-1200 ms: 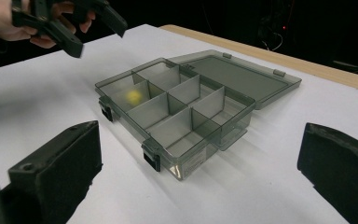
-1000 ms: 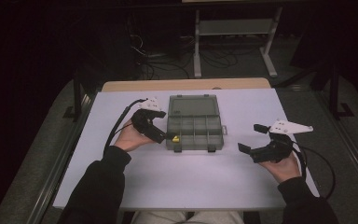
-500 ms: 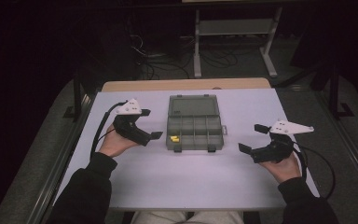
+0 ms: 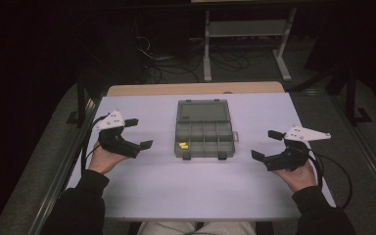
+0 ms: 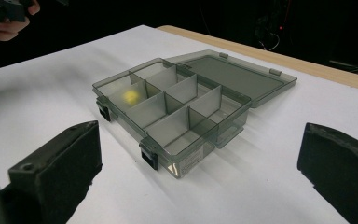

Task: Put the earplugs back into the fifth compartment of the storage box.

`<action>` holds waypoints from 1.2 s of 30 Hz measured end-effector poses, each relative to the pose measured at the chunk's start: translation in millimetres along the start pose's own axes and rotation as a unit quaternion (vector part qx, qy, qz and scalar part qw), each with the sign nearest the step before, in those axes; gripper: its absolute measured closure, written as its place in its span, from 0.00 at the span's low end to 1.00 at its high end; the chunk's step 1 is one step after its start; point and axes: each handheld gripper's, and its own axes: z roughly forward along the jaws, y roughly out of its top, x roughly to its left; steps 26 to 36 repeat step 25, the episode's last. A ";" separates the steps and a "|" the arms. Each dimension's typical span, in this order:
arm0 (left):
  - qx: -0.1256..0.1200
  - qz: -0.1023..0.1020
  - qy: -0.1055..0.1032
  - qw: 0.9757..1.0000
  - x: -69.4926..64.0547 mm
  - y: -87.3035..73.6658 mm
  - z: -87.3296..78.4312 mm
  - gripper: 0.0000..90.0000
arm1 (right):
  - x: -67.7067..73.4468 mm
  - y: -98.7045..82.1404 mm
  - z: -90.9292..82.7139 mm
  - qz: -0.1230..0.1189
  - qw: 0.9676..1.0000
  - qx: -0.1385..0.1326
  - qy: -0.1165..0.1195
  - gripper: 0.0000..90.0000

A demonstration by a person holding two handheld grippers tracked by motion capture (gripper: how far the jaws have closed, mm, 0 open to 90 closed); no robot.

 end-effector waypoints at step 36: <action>-0.067 -0.051 0.049 0.995 3.5 -54.6 -61.6 0.02 | -3.6 -7.0 -7.7 0.008 1.000 -0.005 -0.020 0.00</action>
